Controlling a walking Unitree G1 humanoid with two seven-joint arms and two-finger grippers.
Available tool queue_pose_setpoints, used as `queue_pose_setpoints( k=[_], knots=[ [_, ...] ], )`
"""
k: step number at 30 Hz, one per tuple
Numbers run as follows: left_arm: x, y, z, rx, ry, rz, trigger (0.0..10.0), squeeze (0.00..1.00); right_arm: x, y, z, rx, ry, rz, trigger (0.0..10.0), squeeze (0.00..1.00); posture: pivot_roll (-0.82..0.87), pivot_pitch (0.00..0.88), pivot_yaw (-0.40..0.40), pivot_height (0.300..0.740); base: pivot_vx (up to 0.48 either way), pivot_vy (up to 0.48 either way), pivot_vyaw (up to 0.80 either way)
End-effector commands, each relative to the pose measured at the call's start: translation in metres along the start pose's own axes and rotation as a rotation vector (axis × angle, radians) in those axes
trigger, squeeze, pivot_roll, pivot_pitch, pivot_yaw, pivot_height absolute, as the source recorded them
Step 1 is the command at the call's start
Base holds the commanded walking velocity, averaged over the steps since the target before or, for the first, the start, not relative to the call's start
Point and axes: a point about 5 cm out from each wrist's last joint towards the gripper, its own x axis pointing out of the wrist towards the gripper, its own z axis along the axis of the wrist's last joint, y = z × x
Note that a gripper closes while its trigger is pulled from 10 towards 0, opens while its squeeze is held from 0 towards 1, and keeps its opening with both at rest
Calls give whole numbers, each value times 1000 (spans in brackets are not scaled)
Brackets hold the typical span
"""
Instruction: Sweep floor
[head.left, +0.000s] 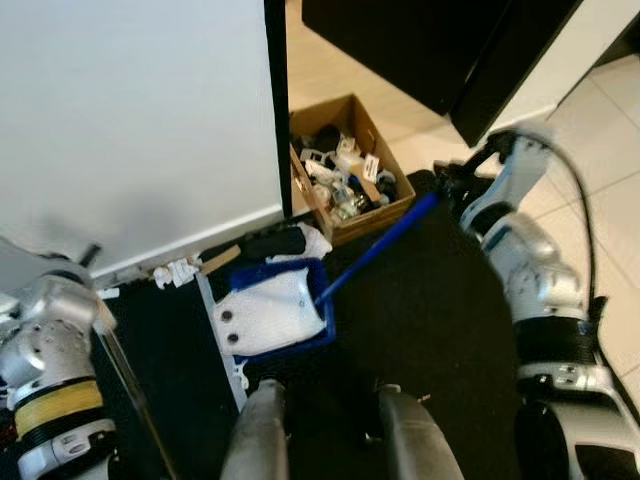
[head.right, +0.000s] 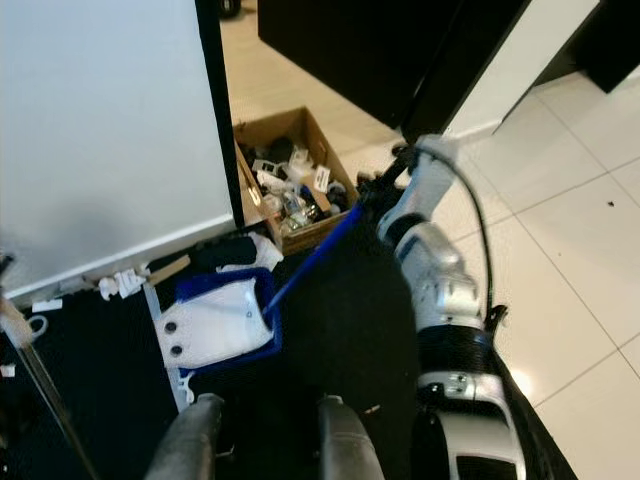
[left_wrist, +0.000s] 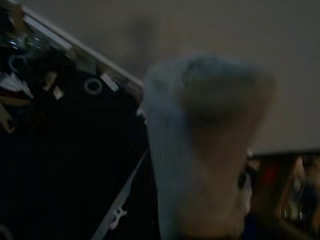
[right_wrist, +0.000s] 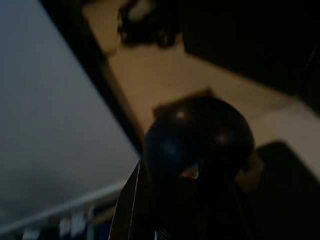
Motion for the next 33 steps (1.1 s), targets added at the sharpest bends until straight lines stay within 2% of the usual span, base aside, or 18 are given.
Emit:
queue_pose_setpoints(
  k=[1, 2, 3, 6, 7, 8, 9, 11, 12, 14, 16, 17, 21, 31, 33],
  knots=[
    [-3, -5, -10, -31, 32, -56, 10000, 0, -3, -9, 21, 29, -77, -31, 10000, 0, -17, 235, -37, 740, 0, 0, 0],
    [-6, -10, -17, -59, 57, -121, 10000, 0, -2, -11, 31, 43, -103, -43, 10000, 0, -19, 235, -34, 740, 0, 0, 0],
    [-9, -13, -26, -56, 83, -126, 10000, 0, -2, -14, 41, 46, -132, -70, 10000, 0, -20, 235, -34, 740, 0, 0, 0],
    [-13, -17, -35, -47, 104, -150, 10000, 0, -1, -17, 50, 64, -158, -94, 10000, 0, -19, 236, -34, 740, 0, 0, 0],
    [-19, -23, -44, -58, 140, -200, 10000, 0, -1, -21, 59, 83, -186, -120, 10000, 0, -19, 235, -34, 740, 0, 0, 0],
    [-24, -31, -49, -16, 142, -252, 10000, 0, -2, -25, 67, 113, -213, -138, 10000, 0, -18, 235, -34, 740, 0, 0, 0],
    [-24, -31, -49, -16, 142, -252, 10000, 0, -2, -25, 67, 113, -213, -138, 10000, 0, -18, 235, -34, 740, 0, 0, 0],
    [-34, -48, -55, 36, 150, -374, 10000, 0, -3, -31, 82, 150, -272, -168, 10000, 0, -17, 234, -33, 740, 0, 0, 0],
    [-34, -48, -55, 36, 150, -374, 10000, 0, -3, -31, 82, 150, -272, -168, 10000, 0, -17, 234, -33, 740, 0, 0, 0],
    [-40, -58, -59, 53, 161, -441, 10000, 0, -6, -39, 100, 171, -342, -214, 10000, 0, -17, 233, -32, 740, 0, 0, 0],
    [-41, -61, -61, 58, 167, -457, 10000, 0, -6, -45, 118, 192, -400, -251, 10000, 0, -17, 232, -28, 740, 0, 0, 0],
    [-41, -61, -61, 58, 167, -457, 10000, 0, -6, -45, 118, 192, -400, -251, 10000, 0, -17, 232, -28, 740, 0, 0, 0],
    [-41, -61, -62, 64, 167, -466, 10000, 0, 0, -51, 143, 181, -447, -277, 10000, 0, -18, 234, -28, 740, 0, 0, 0],
    [-48, -71, -63, 167, 114, -526, 10000, 0, 10, -50, 150, 149, -435, -294, 10000, 0, -9, 231, -44, 740, 0, 0, 0],
    [-52, -75, -61, 245, 66, -552, 10000, 0, 11, -49, 143, 144, -418, -292, 10000, 0, -8, 233, -45, 740, 0, 0, 0]
  ],
)
